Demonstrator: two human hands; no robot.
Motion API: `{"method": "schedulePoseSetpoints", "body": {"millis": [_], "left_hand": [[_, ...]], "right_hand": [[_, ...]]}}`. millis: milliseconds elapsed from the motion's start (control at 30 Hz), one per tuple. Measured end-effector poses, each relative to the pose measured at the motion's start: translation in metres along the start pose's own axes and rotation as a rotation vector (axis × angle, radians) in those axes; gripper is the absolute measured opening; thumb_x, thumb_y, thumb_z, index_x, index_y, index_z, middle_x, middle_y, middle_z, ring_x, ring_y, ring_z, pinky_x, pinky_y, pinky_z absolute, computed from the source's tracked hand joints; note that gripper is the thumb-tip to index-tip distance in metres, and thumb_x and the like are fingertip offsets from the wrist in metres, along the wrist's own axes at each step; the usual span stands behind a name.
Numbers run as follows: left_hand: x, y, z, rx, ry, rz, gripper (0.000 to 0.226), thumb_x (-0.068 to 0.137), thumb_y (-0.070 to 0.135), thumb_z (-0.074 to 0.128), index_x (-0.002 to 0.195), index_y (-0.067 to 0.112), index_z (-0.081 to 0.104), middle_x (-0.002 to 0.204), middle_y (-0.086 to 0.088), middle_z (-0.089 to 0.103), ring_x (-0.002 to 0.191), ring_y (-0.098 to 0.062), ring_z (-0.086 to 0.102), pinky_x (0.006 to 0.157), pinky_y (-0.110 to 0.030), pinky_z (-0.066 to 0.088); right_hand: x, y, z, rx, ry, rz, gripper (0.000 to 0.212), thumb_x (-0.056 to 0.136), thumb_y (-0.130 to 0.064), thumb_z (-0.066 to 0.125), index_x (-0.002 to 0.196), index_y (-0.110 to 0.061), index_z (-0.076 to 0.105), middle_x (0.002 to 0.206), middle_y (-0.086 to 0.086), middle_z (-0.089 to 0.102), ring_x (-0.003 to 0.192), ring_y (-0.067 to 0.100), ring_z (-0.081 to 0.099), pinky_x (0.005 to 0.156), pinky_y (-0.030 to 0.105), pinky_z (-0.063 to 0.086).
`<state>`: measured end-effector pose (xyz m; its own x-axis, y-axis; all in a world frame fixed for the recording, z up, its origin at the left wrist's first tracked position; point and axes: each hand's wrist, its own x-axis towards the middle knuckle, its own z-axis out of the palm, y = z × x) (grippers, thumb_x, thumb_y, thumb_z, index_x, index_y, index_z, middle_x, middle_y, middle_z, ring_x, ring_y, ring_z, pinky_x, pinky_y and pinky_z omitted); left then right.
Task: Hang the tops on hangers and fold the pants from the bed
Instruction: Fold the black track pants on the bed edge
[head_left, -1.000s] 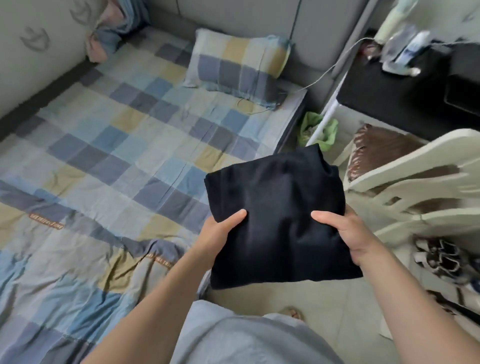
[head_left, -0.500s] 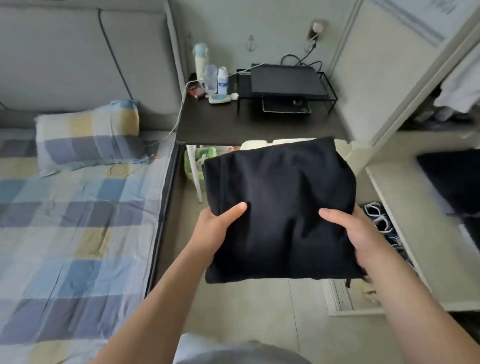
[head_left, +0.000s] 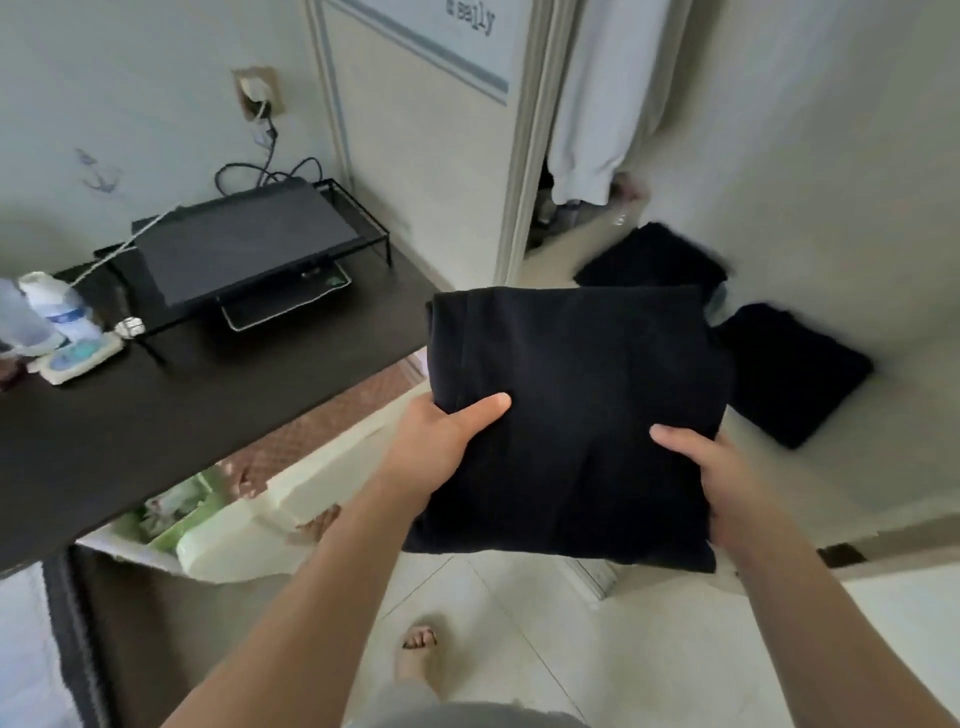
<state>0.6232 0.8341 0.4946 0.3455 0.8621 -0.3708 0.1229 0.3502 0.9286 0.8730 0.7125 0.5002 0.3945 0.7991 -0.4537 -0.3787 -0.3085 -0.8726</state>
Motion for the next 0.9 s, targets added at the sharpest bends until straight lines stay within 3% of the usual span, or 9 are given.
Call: {"method": "schedulePoseSetpoints", "body": {"millis": [100, 200, 267, 333, 500, 667, 800, 900], "left_hand": [[0.054, 0.020, 0.021, 0.048, -0.132, -0.042, 0.042, 0.068, 0.053, 0.084, 0.101, 0.029, 0.072, 0.091, 0.015, 0.077, 0.081, -0.006, 0.074, 0.065, -0.021, 0.056], [0.100, 0.034, 0.050, 0.092, -0.233, -0.079, 0.033, 0.072, 0.052, 0.084, 0.088, 0.035, 0.061, 0.076, 0.019, 0.074, 0.068, -0.003, 0.071, 0.049, -0.015, 0.051], [0.125, 0.041, 0.073, 0.122, -0.287, -0.090, 0.036, 0.073, 0.053, 0.083, 0.086, 0.038, 0.054, 0.076, 0.020, 0.071, 0.069, -0.002, 0.069, 0.049, -0.016, 0.048], [0.148, 0.048, 0.094, 0.152, -0.318, -0.105, 0.037, 0.072, 0.054, 0.083, 0.091, 0.037, 0.056, 0.082, 0.017, 0.070, 0.071, -0.005, 0.068, 0.050, -0.017, 0.047], [0.210, 0.063, 0.141, 0.180, -0.362, -0.109, 0.031, 0.075, 0.045, 0.085, 0.087, 0.032, 0.058, 0.062, 0.025, 0.068, 0.055, 0.006, 0.065, 0.036, -0.010, 0.043], [0.266, 0.068, 0.179, 0.202, -0.312, -0.124, 0.031, 0.075, 0.045, 0.085, 0.090, 0.033, 0.061, 0.071, 0.016, 0.074, 0.061, -0.002, 0.071, 0.044, -0.014, 0.050], [0.312, 0.066, 0.205, 0.219, -0.305, -0.152, 0.035, 0.073, 0.045, 0.086, 0.098, 0.030, 0.067, 0.081, 0.013, 0.077, 0.070, -0.008, 0.074, 0.055, -0.018, 0.054], [0.350, 0.064, 0.227, 0.246, -0.337, -0.175, 0.039, 0.073, 0.044, 0.087, 0.103, 0.026, 0.070, 0.087, 0.011, 0.078, 0.076, -0.009, 0.075, 0.059, -0.020, 0.056]], "right_hand": [[0.016, -0.007, -0.012, 0.059, 0.123, -0.017, 0.062, 0.059, -0.024, 0.083, 0.119, -0.023, 0.067, 0.111, 0.006, 0.076, 0.095, 0.028, 0.075, 0.070, 0.039, 0.060], [0.030, -0.011, -0.026, 0.136, 0.253, -0.031, 0.058, 0.063, -0.024, 0.079, 0.120, -0.023, 0.066, 0.109, 0.004, 0.076, 0.093, 0.026, 0.075, 0.065, 0.036, 0.061], [0.040, -0.015, -0.036, 0.186, 0.306, -0.015, 0.058, 0.065, -0.025, 0.079, 0.121, -0.020, 0.067, 0.111, 0.007, 0.076, 0.095, 0.028, 0.075, 0.068, 0.038, 0.060], [0.053, -0.020, -0.046, 0.234, 0.332, 0.007, 0.055, 0.065, -0.026, 0.080, 0.119, -0.018, 0.069, 0.111, 0.009, 0.075, 0.095, 0.031, 0.074, 0.068, 0.040, 0.061], [0.108, -0.033, -0.069, 0.326, 0.395, 0.029, 0.063, 0.055, -0.029, 0.086, 0.115, -0.017, 0.072, 0.108, 0.010, 0.076, 0.092, 0.031, 0.075, 0.064, 0.039, 0.061], [0.175, -0.051, -0.091, 0.311, 0.398, 0.013, 0.051, 0.061, -0.030, 0.086, 0.111, -0.026, 0.074, 0.111, 0.005, 0.076, 0.096, 0.026, 0.075, 0.075, 0.042, 0.060], [0.220, -0.059, -0.102, 0.337, 0.437, -0.026, 0.042, 0.058, -0.034, 0.087, 0.096, -0.046, 0.074, 0.104, -0.006, 0.077, 0.091, 0.018, 0.075, 0.065, 0.036, 0.061], [0.247, -0.063, -0.111, 0.394, 0.469, -0.003, 0.042, 0.062, -0.037, 0.088, 0.097, -0.053, 0.071, 0.106, -0.013, 0.076, 0.092, 0.014, 0.075, 0.064, 0.033, 0.060]]}}
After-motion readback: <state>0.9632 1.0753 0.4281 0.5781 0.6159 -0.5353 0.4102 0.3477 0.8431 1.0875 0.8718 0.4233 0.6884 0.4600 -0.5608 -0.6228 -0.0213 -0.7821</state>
